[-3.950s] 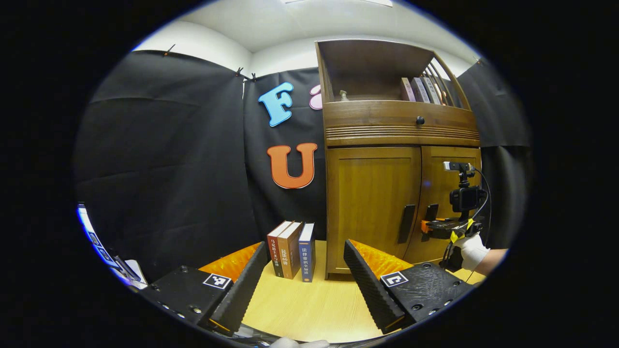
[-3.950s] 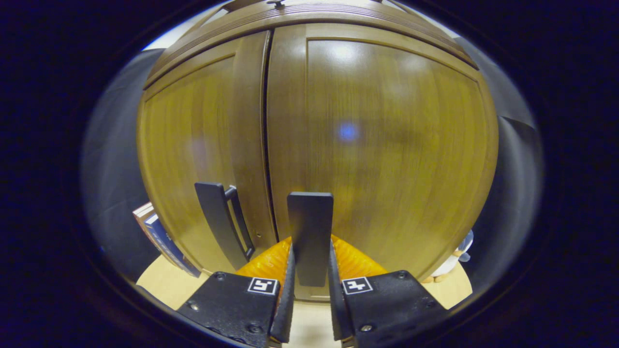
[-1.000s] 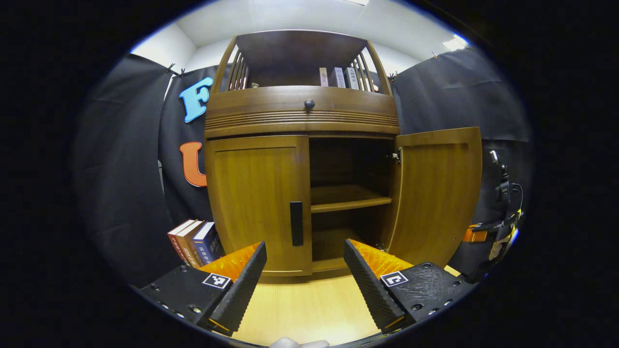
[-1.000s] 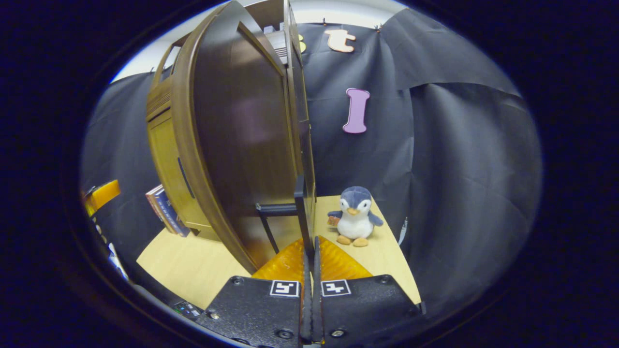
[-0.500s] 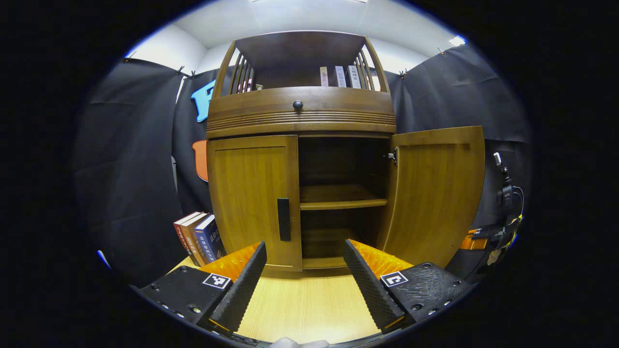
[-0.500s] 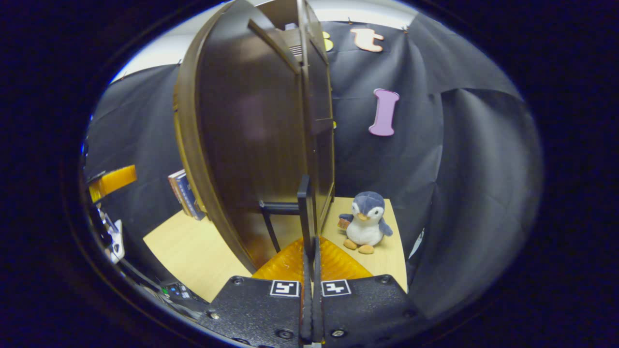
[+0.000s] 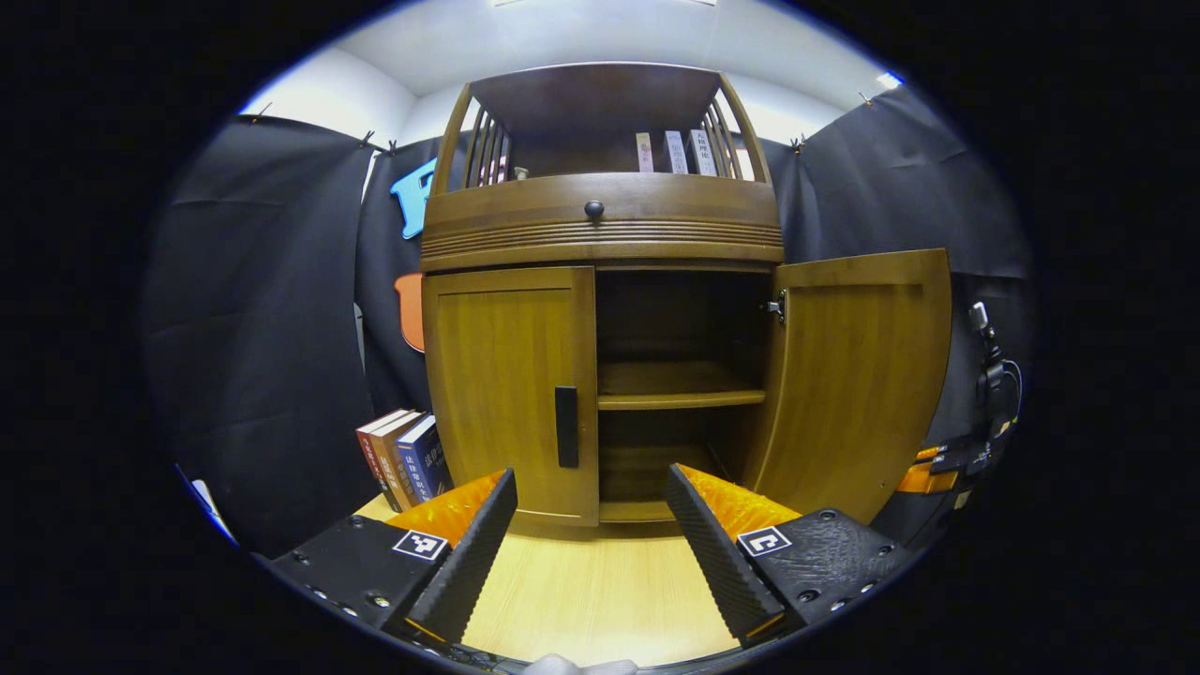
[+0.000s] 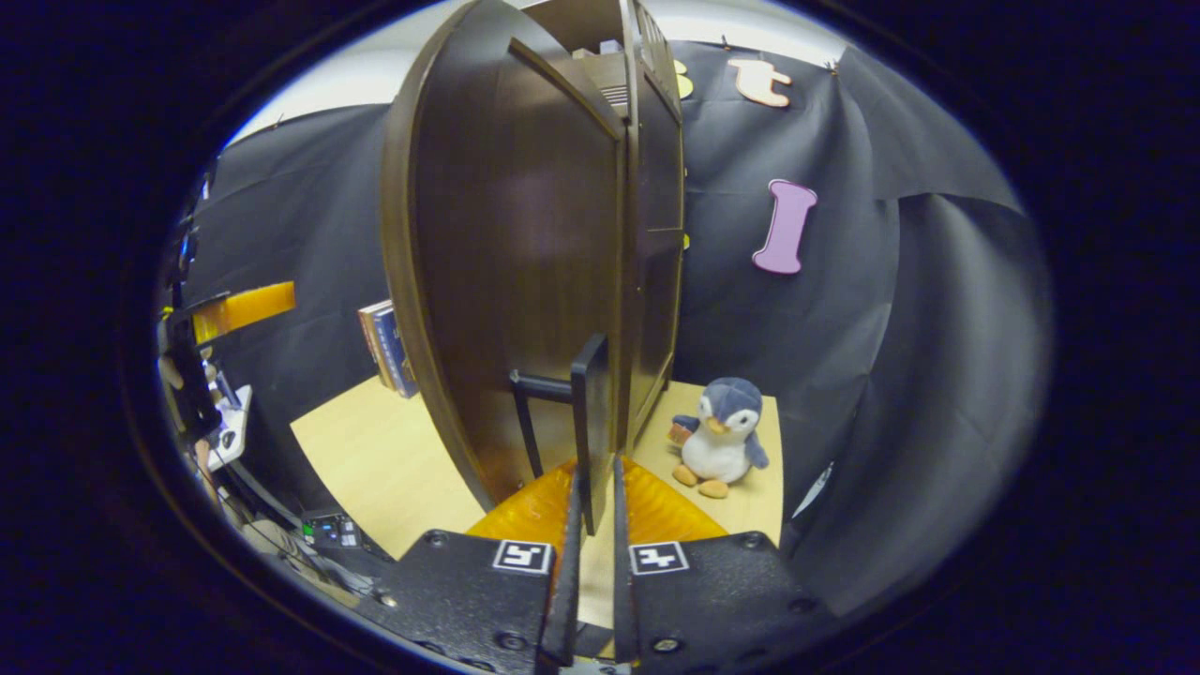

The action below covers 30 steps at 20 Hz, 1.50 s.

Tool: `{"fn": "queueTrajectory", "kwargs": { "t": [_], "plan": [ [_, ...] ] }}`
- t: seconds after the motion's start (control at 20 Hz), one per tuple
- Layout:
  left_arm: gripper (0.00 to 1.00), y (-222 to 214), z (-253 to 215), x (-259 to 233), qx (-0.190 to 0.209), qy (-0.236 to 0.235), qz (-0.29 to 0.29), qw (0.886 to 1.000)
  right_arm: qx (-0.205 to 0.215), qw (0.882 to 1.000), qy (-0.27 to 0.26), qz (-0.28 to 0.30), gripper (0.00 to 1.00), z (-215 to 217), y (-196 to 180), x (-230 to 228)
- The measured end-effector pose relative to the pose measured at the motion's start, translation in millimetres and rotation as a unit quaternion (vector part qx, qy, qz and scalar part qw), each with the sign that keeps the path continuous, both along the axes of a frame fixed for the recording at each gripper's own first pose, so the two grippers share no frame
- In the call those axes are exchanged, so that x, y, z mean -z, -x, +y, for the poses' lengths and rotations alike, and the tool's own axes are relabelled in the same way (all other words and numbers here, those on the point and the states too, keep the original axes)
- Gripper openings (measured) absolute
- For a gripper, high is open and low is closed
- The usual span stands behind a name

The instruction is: Open the right door of the double-door shoe cabinet with the right hand, and open the left door with the left hand.

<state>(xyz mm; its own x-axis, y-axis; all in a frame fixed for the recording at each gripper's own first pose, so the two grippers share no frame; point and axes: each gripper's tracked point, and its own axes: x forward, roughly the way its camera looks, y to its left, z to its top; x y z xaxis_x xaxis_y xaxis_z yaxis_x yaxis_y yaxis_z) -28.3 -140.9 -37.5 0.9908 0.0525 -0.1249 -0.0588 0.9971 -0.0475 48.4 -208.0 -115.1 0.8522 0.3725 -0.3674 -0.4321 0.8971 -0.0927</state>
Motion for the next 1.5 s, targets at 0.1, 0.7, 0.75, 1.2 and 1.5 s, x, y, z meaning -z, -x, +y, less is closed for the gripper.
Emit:
{"fn": "queueTrajectory", "kwargs": {
  "t": [0.1,0.7,0.75,1.2,1.5],
  "plan": [
    [0.96,-8.2,13.1,0.4,0.006,-0.001,0.000,1.000,0.013,1.000,0.014,-0.006,0.33,-9.1,9.4,-4.0],
    [0.96,-63.1,58.0,5.9,0.064,-0.008,-0.002,0.998,0.061,0.996,0.032,-0.062,0.93,60.6,76.6,-48.0],
    [0.96,-66.1,61.7,7.7,0.068,-0.008,-0.002,0.998,0.064,0.995,0.024,-0.070,0.93,73.7,76.5,-52.0],
    [0.96,-70.2,110.5,10.6,0.087,-0.028,-0.005,0.996,0.162,0.980,-0.020,-0.118,1.00,124.7,75.7,-71.3],
    [0.96,-68.1,140.0,7.8,0.052,-0.018,-0.018,0.998,0.174,0.973,-0.055,-0.141,0.98,182.2,62.9,-80.9]
  ]
}}
